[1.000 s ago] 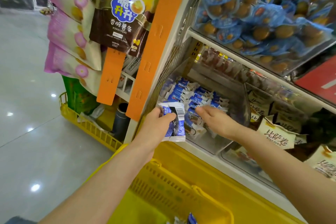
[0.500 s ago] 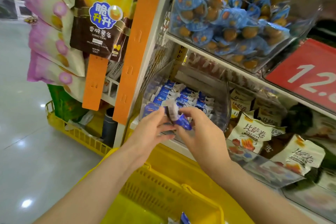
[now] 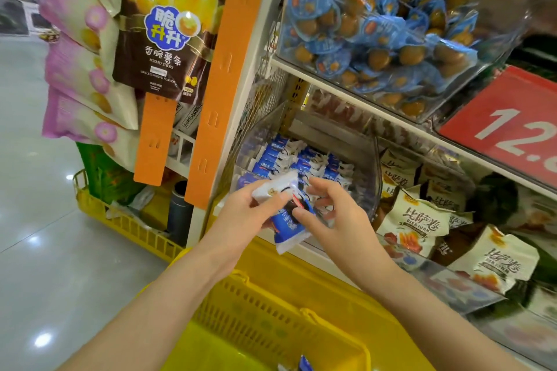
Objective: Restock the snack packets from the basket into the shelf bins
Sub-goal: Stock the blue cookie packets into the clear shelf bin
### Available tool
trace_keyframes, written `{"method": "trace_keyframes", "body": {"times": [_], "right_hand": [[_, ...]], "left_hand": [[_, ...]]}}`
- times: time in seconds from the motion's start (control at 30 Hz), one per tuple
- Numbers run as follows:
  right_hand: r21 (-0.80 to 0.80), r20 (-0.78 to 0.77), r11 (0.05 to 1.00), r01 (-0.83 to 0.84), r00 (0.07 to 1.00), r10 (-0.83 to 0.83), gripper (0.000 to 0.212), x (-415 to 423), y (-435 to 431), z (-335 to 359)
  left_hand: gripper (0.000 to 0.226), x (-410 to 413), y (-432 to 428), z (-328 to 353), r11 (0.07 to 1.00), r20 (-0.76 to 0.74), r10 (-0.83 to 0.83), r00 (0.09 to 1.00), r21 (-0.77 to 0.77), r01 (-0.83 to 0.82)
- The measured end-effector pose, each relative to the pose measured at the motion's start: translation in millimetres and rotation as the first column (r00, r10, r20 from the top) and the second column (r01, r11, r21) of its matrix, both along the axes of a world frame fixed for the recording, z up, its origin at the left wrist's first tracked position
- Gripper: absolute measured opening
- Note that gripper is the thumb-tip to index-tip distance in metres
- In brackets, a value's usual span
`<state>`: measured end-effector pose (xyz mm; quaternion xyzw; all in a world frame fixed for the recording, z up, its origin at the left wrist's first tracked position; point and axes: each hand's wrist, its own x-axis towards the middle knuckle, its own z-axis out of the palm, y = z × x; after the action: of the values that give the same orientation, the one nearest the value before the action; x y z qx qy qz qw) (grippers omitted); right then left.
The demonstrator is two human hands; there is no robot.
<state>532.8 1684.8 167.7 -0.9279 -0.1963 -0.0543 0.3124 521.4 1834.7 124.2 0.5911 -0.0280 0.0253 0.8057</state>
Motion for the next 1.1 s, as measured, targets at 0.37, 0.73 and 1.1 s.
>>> {"method": "trace_keyframes", "body": {"times": [0.37,0.73,1.1], "right_hand": [[0.352,-0.348,0.931,0.100,0.937,0.031,0.040,3,-20,-2],[-0.214,0.012,0.973,-0.091,0.995,0.096,0.019,2,-35,12],[-0.175,-0.025,0.959,0.225,0.972,-0.233,0.025,115,-26,22]], "left_hand": [[0.040,-4,-5,0,0.948,0.008,0.036,0.999,0.315,-0.037],[0.051,-3,-11,3,0.659,0.290,-0.076,0.954,0.732,-0.170],[0.029,64,14,-9,0.213,0.366,-0.079,0.927,0.915,-0.343]]}}
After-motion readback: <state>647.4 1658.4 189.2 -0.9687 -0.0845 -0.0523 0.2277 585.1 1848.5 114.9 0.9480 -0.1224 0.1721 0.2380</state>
